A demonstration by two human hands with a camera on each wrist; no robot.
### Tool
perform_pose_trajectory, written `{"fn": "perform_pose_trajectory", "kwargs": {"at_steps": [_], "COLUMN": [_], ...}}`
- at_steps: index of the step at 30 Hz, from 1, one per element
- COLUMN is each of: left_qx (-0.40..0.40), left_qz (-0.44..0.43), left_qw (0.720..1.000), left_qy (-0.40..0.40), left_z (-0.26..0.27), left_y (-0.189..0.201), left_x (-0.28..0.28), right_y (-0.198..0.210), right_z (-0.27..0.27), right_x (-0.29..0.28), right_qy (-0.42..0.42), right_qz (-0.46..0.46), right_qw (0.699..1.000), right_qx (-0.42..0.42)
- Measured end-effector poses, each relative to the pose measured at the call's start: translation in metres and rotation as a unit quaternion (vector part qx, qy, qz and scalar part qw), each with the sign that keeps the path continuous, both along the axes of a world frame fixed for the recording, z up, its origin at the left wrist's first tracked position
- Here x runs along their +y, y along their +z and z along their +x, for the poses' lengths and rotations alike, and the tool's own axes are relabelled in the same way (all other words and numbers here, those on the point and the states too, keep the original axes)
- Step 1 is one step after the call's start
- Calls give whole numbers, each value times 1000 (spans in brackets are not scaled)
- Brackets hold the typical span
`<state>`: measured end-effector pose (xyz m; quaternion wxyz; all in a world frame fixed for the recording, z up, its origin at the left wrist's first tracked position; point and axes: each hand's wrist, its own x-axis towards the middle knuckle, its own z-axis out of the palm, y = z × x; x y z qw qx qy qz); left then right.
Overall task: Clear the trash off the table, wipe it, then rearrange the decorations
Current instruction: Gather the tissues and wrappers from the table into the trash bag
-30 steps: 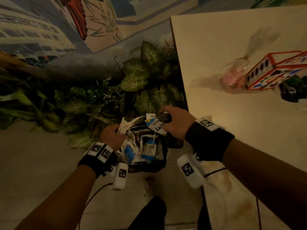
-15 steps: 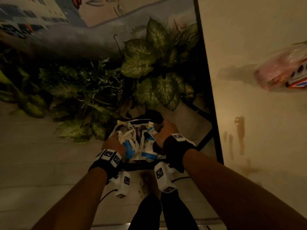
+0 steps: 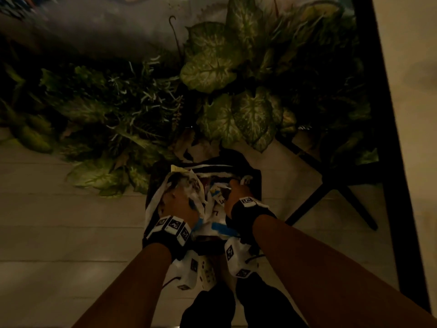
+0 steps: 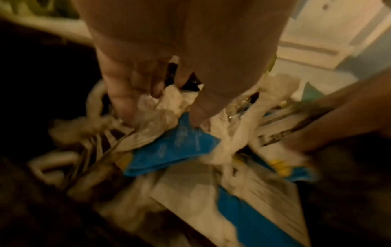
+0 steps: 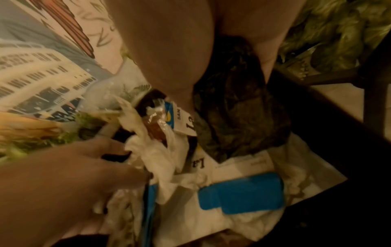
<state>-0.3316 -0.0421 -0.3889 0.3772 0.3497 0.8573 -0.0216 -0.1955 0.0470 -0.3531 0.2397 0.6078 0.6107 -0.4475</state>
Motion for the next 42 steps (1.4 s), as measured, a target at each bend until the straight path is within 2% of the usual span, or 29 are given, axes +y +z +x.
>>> {"fn": "perform_pose_trajectory", "kwargs": {"at_steps": [3,8,11,14,18,22,26,31,35,39,42], "left_qx": [-51,-79,-106,-162,-140,-107,-109,-93,-65,-72,-76], "left_qz": [-57,-106,-73,-1,121,117,119,162,209,285,324], "left_qw": [996,989,989,986,981,979,978,979,976,955,941], "left_qy": [-37,-70,-79,-28,57,127,132,83,16,-29,-67], "left_z": [4,3,-6,-9,-5,-3,-7,-2,19,56,100], "left_y": [-19,-30,-34,-20,45,99,135,203,260,310,338], "left_x": [-1,2,-3,-13,-15,-21,-12,11,35,65,87], "right_y": [-19,-40,-41,-28,4,37,72,161,247,308,331], "right_z": [1,-2,-1,6,18,28,31,34,63,139,218], "right_x": [4,6,8,13,11,1,-3,-5,-10,-8,-4], "right_qy": [-14,-57,-75,-92,-128,-154,-157,-117,-40,46,31], "right_qz": [-27,-40,-42,-42,-38,-8,-12,-8,60,114,130], "right_qw": [1000,998,996,994,987,982,977,971,960,954,958], "right_qx": [-7,8,15,46,85,112,140,207,271,275,255]}}
